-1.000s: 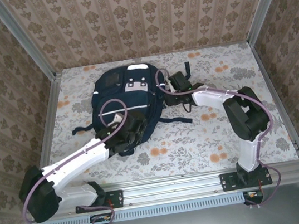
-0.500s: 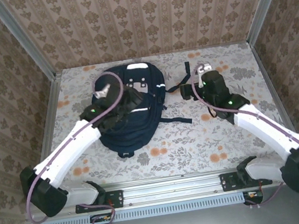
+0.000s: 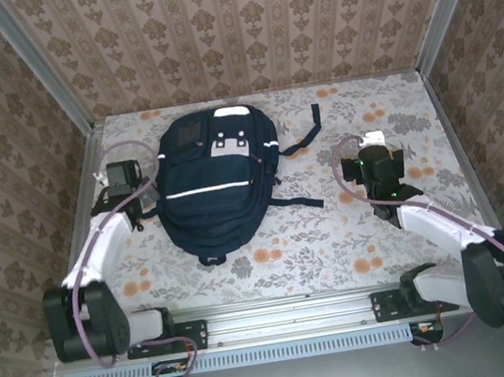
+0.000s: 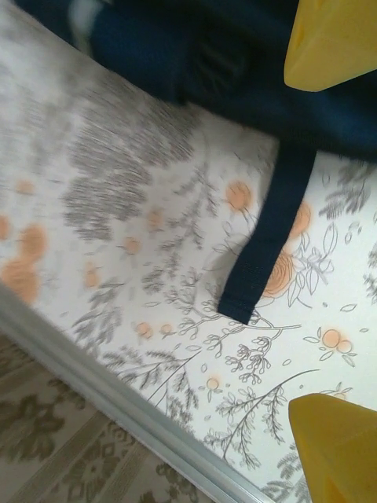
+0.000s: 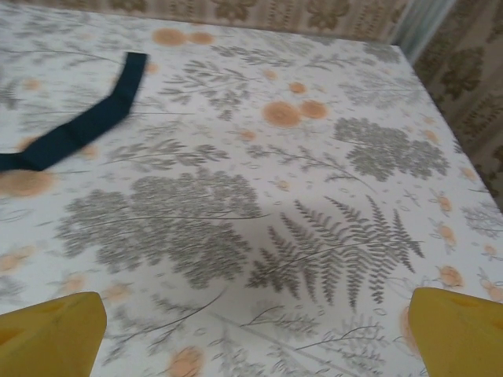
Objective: Pack the student bag
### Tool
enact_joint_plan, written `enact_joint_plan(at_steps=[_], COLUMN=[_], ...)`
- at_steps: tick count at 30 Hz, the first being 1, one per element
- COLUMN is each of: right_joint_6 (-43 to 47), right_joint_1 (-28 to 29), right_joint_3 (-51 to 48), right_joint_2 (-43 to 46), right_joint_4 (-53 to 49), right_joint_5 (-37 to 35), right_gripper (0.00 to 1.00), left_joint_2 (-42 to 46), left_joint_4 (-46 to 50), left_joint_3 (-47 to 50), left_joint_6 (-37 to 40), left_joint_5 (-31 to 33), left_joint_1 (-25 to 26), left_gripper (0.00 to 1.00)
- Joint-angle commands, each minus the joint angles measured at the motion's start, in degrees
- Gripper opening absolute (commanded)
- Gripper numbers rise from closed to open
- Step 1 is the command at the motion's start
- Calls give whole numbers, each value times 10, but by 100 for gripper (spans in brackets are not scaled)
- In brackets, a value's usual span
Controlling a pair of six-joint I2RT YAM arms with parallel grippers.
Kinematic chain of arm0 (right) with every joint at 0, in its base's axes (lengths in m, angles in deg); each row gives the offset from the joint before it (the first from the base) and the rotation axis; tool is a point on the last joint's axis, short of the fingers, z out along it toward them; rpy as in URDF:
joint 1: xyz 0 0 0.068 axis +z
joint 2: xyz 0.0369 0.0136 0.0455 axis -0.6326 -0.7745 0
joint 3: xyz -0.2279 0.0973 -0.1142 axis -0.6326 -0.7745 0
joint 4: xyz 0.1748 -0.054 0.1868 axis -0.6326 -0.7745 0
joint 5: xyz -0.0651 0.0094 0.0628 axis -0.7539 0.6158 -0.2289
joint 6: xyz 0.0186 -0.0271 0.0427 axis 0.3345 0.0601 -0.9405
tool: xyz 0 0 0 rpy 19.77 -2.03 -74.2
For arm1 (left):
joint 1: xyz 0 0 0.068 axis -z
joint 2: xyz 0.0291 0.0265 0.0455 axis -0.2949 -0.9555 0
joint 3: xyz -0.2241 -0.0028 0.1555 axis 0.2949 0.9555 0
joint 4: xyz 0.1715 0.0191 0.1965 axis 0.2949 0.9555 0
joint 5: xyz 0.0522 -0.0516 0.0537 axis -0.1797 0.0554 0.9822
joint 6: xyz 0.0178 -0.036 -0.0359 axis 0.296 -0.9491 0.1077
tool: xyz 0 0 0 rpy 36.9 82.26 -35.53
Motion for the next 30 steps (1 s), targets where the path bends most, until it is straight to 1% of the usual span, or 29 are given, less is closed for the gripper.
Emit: enact_joint_plan(at_steps=[1, 2, 4, 6, 7, 9, 10, 11, 13, 15, 17, 18, 20, 21, 23, 30], right_joint_6=[19, 23, 19, -1, -11, -13, -7, -7, 3, 19, 15, 14, 8, 8, 8, 8], right_joint_1=[-26, -33, -56, -78, -88, -99, -99, -100, -101, -99, -98, -98, -104, -104, -104, -104], right_joint_3=[-21, -28, -39, -37, -38, -47, -47, -47, -81, -113, -100, -92, -82, -82, -82, -82], right_joint_2=[-41, -56, -85, -106, -132, -160, -167, -162, -170, -200, -184, -192, -189, -192, -191, -191], right_joint_4=[133, 160, 220, 242, 259, 303, 311, 300, 364, 466, 415, 413, 385, 392, 390, 389], right_joint_5=[-21, -13, 20, 54, 75, 110, 119, 131, 158, 183, 181, 173, 179, 179, 179, 180], right_gripper=[100, 99, 100, 99, 100, 99, 99, 100, 100, 99, 100, 100, 100, 100, 100, 100], left_joint_2=[-60, -77, -105, -116, -117, -116, -117, -109, -89, -88, -125, -108, -119, -112, -116, -114], left_joint_4=[-132, -160, -253, -351, -402, -452, -477, -483, -565, -668, -760, -694, -727, -703, -717, -710], left_joint_3=[14, 20, 50, 89, 107, 128, 138, 147, 204, 262, 284, 268, 272, 269, 272, 270], left_joint_6=[111, 115, 143, 164, 180, 207, 215, 214, 224, 229, 246, 236, 247, 241, 243, 249], left_joint_5=[45, 62, 79, 73, 52, -6, -25, -35, -62, -97, -108, -114, -117, -118, -117, -117], left_joint_1=[-3, -3, -3, -3, -5, -9, -11, -11, -11, -18, -18, -18, -17, -16, -17, -11], left_gripper=[100, 100, 100, 100, 100, 100, 100, 100, 100, 100, 100, 100, 100, 100, 100, 100])
